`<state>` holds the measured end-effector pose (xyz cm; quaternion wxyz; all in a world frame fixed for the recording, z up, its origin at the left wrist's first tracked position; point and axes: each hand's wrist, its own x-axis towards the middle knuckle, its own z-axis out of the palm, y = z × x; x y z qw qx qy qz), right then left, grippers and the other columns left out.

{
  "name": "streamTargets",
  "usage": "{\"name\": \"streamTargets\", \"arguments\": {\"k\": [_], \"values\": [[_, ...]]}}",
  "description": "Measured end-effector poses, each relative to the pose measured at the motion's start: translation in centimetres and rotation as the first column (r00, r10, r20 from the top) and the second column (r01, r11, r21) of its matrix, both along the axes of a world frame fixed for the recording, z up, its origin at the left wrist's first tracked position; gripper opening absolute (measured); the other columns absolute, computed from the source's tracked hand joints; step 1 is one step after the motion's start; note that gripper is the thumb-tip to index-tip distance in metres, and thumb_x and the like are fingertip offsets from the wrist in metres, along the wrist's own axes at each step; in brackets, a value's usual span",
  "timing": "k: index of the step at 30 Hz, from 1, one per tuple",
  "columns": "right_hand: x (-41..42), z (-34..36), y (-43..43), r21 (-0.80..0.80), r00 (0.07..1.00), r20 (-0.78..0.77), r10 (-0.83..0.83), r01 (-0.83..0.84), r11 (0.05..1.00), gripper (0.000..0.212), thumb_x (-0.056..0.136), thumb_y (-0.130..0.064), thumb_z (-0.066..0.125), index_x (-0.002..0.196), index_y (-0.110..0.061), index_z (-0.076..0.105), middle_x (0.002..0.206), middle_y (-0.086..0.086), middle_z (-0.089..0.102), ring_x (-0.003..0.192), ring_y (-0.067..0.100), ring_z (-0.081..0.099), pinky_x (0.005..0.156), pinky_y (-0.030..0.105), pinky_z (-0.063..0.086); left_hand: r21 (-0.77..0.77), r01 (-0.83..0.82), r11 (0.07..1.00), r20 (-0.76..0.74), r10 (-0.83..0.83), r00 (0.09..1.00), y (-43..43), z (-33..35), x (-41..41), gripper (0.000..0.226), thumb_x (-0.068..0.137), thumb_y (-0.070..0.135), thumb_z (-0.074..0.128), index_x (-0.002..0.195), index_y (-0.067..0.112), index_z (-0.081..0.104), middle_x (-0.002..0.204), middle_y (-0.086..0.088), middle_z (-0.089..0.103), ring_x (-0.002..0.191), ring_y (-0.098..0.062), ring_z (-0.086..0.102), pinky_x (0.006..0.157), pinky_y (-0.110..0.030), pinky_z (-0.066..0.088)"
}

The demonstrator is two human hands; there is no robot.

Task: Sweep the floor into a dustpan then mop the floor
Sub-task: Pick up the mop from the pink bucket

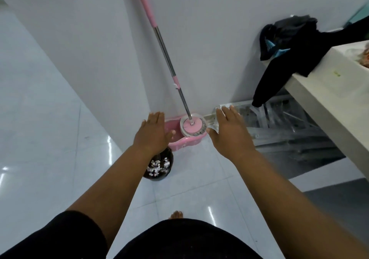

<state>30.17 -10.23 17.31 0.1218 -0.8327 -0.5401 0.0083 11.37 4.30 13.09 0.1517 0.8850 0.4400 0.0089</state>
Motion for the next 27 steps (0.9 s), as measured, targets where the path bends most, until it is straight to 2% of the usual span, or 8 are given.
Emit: {"name": "streamTargets", "arguments": {"k": [7,10,17,21,27], "values": [[3.1,0.0,8.0,-0.016,0.998,-0.047,0.047,-0.048,0.999,0.064,0.094,-0.04,0.05,0.146,-0.008,0.03,0.154,0.012,0.028,0.146,0.029,0.011,0.118,0.04,0.016,-0.033,-0.063,0.997,0.003,0.063,0.998,6.4,-0.6,2.5,0.077,0.098,0.053,0.04,0.155,0.01,0.009,0.163,-0.009,0.01,0.151,-0.026,0.005,0.12,-0.042,0.011],[5.2,-0.5,11.4,-0.006,0.995,-0.04,0.088,-0.088,0.996,0.065,0.093,-0.038,0.051,0.145,-0.006,0.031,0.153,0.014,0.03,0.146,0.03,0.012,0.118,0.038,0.013,-0.046,-0.104,0.994,0.015,0.105,0.994,8.7,-1.0,4.2,0.076,0.098,0.051,0.04,0.154,0.009,0.011,0.162,-0.009,0.012,0.15,-0.026,0.007,0.12,-0.041,0.012],[11.4,-1.1,19.7,-0.008,0.974,-0.048,0.22,-0.221,0.975,0.066,0.094,-0.04,0.052,0.145,-0.005,0.031,0.151,0.017,0.032,0.145,0.033,0.013,0.118,0.039,0.014,-0.103,-0.277,0.955,0.071,0.285,0.956,15.3,0.2,10.2,0.075,0.097,0.054,0.041,0.154,0.013,0.015,0.159,-0.01,0.023,0.145,-0.028,0.026,0.113,-0.044,0.03],[14.9,-0.6,24.3,0.013,0.957,-0.053,0.285,-0.284,0.959,0.065,0.095,-0.04,0.049,0.145,-0.004,0.031,0.151,0.018,0.031,0.145,0.033,0.013,0.119,0.04,0.015,-0.061,-0.327,0.943,0.061,0.331,0.942,19.0,1.6,14.0,0.072,0.097,0.051,0.043,0.152,0.012,0.018,0.156,-0.013,0.027,0.14,-0.031,0.035,0.108,-0.046,0.037],[19.2,-0.8,30.0,-0.013,0.919,-0.071,0.388,-0.39,0.921,0.065,0.096,-0.042,0.046,0.147,-0.007,0.028,0.153,0.015,0.028,0.146,0.031,0.012,0.118,0.038,0.015,-0.098,-0.434,0.895,0.069,0.441,0.895,23.6,1.7,18.8,0.074,0.097,0.054,0.042,0.154,0.014,0.016,0.159,-0.009,0.024,0.142,-0.029,0.032,0.11,-0.046,0.034]]}}
